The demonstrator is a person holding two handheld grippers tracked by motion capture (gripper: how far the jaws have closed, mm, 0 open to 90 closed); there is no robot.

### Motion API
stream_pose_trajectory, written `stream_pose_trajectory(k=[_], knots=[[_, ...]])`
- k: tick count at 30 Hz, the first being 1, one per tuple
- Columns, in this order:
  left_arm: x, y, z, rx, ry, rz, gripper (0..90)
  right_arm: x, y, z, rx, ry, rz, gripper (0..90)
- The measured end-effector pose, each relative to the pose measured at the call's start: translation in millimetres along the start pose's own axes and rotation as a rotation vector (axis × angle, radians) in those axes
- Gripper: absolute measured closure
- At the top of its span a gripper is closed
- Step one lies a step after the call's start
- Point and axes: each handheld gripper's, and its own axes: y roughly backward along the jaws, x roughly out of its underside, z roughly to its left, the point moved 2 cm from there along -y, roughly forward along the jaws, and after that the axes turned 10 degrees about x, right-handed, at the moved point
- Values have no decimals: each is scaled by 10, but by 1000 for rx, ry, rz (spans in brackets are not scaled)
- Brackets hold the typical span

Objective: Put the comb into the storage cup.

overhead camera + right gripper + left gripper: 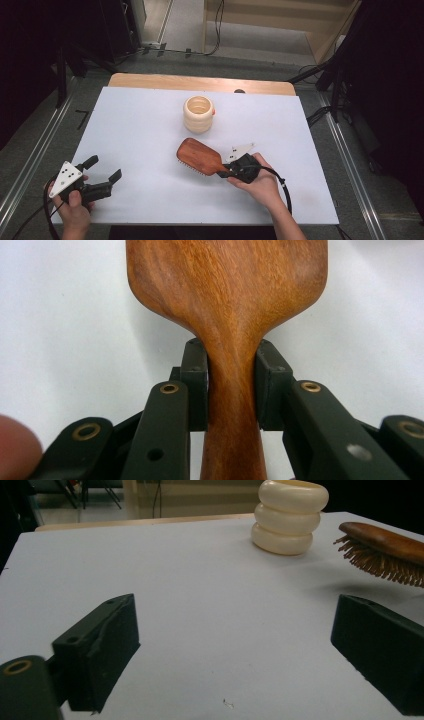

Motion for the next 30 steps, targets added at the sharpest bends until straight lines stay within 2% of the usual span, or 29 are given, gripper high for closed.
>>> stream_pose_trajectory(k=[9,12,17,26,30], knots=[[-20,-11,-14,-7,-7,9,0,18,81,0,21,-38,-96,700],[-33,-8,-14,14,-9,15,0,27,103,13,29,-45,-149,699],[-64,-1,-34,33,7,-5,0,27,111,27,35,-55,-183,699],[-162,-77,-217,59,-31,-7,0,39,140,55,58,-77,-243,699],[-216,-121,-307,88,-39,-5,0,44,149,66,67,-89,-284,699]])
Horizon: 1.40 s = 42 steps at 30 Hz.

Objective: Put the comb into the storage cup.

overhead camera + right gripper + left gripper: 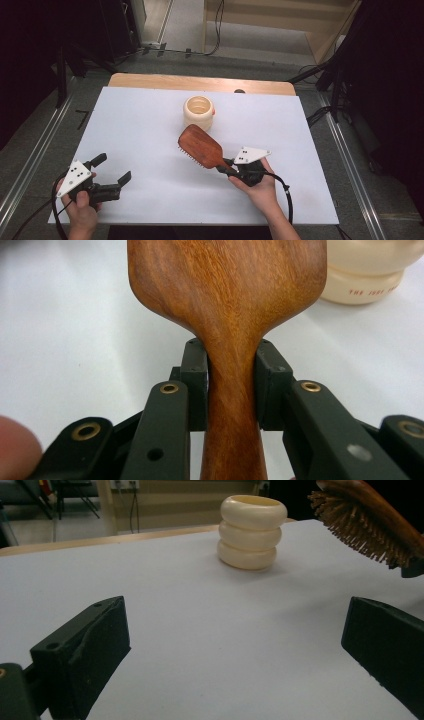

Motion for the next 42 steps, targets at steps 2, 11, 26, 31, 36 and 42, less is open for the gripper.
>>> stream_pose_trajectory(k=[2,11,26,31,36,42], knots=[[-34,-35,-55,1,-25,7,0,3,7,4,5,-6,-19,699],[-201,-165,-262,55,-54,-1,0,34,45,-5,-8,-45,-111,699],[-402,-441,-454,145,-46,-19,0,32,124,-23,12,-57,-197,698],[-476,-567,-526,162,-58,-21,0,34,120,3,8,-48,-211,698],[-538,-674,-593,199,-53,-30,0,20,112,56,-2,-24,-223,697],[-624,-790,-662,227,-53,-32,0,8,103,104,10,-16,-234,697]])
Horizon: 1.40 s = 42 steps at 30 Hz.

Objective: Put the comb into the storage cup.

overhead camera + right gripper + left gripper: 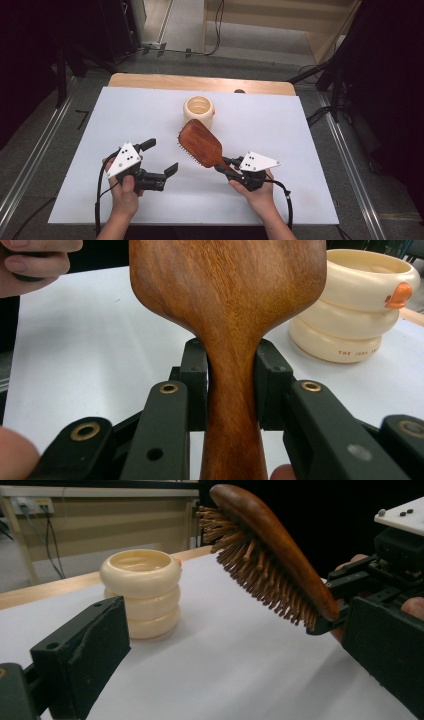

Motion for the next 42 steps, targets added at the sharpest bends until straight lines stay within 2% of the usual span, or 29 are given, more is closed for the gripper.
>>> stream_pose_trajectory(k=[10,15,18,22,24,33,35,37,38,39,42], knots=[[-92,-278,-58,46,24,-7,0,-2,-4,26,11,-3,-19,697],[-96,-407,-74,53,36,-4,0,-15,-6,58,9,4,-25,697],[-100,-466,-76,82,47,1,0,-19,-7,72,9,4,-27,697],[-110,-526,-82,62,56,4,0,-25,-8,87,7,3,-34,696],[-120,-544,-83,72,66,-9,0,-26,-6,96,2,-1,-40,696],[-166,-672,-125,63,115,-23,2,-51,-11,151,16,-7,-51,697],[-175,-707,-138,55,134,-26,43,-58,-18,166,10,-3,-58,696],[-174,-721,-142,57,141,-32,44,-59,-21,171,12,-6,-58,697],[-174,-736,-147,42,149,-29,51,-60,-22,178,15,-12,-57,697],[-174,-750,-153,35,156,-30,101,-63,-27,186,24,-21,-57,696],[-171,-789,-175,20,168,-28,132,-63,-29,190,29,-29,-57,697]])
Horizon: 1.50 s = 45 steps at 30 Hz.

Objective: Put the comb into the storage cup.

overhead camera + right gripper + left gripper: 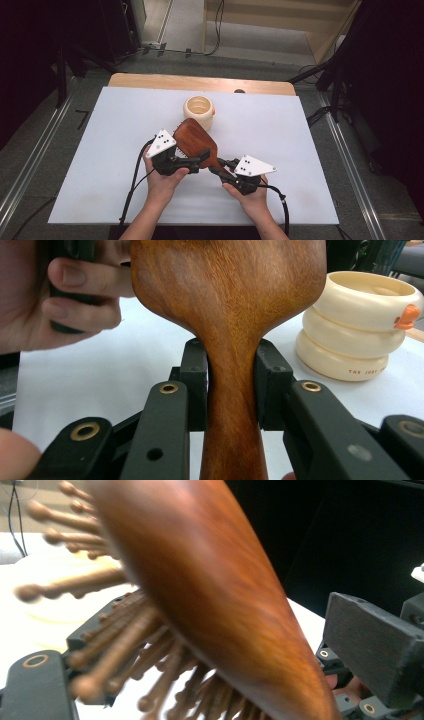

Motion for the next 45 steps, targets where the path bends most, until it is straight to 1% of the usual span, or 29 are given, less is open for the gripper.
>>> stream_pose_trajectory(k=[1,2,3,4,5,10,11,14,16,17,20,22,23,24,25,26,29,31,33,34,35,36,37,38,39,42,43,44,45], knots=[[3,-15,-7,-2,3,-1,153,0,-1,7,5,-4,-3,696],[5,-25,-11,-9,2,-2,153,0,-1,7,5,-4,-3,696],[4,-33,-14,-19,4,1,197,0,-2,14,12,-7,-7,697],[4,-43,-15,-16,12,-4,197,0,-2,14,12,-7,-7,697],[6,-63,-15,-23,24,-8,248,-3,1,18,21,-14,-10,697],[2,-86,-11,-18,45,-16,308,3,3,20,37,-32,-12,696],[2,-94,-10,-12,51,-14,308,8,-1,19,39,-37,-12,696],[3,-117,-3,-2,73,1,348,32,-18,14,50,-46,-11,697],[3,-131,7,14,98,13,382,48,-27,14,66,-40,-6,697],[1,-128,10,26,103,12,401,58,-33,16,69,-42,-1,697],[-4,-136,-7,55,83,17,462,80,-53,19,72,-41,9,697],[-15,-131,-6,81,89,13,484,82,-52,13,70,-45,5,696],[-25,-129,3,100,97,7,508,76,-49,7,65,-43,2,694],[-31,-128,7,114,102,4,508,76,-49,7,65,-43,2,694],[-38,-122,11,139,93,1,516,74,-48,4,62,-45,1,693],[-43,-118,11,153,82,-2,525,69,-46,-3,52,-48,-6,691],[-58,-113,12,173,88,-6,544,51,-42,-4,47,-54,-9,690],[-67,-103,9,172,87,-6,554,45,-45,-7,43,-52,-11,683],[-84,-90,14,177,85,-12,565,43,-42,-18,27,-65,-9,624],[-104,-76,23,174,85,-23,567,43,-41,-23,29,-66,-10,607],[-104,-76,23,174,85,-23,568,43,-41,-23,29,-66,-10,607],[-117,-66,31,173,85,-27,568,44,-39,-31,28,-67,-9,582],[-133,-61,38,172,86,-35,570,43,-31,-47,14,-76,-7,511],[-145,-57,40,168,82,-35,570,43,-31,-47,14,-76,-7,511],[-157,-57,42,167,78,-34,571,39,-23,-67,-15,-87,-2,407],[-177,-56,46,165,68,-30,571,33,-1,-103,-36,-118,-6,232],[-180,-57,47,166,68,-31,571,33,-1,-103,-36,-118,-6,232],[-185,-57,51,166,70,-34,572,29,25,-132,-50,-130,-15,93],[-187,-56,52,165,72,-35,572,29,25,-132,-50,-130,-15,93]])
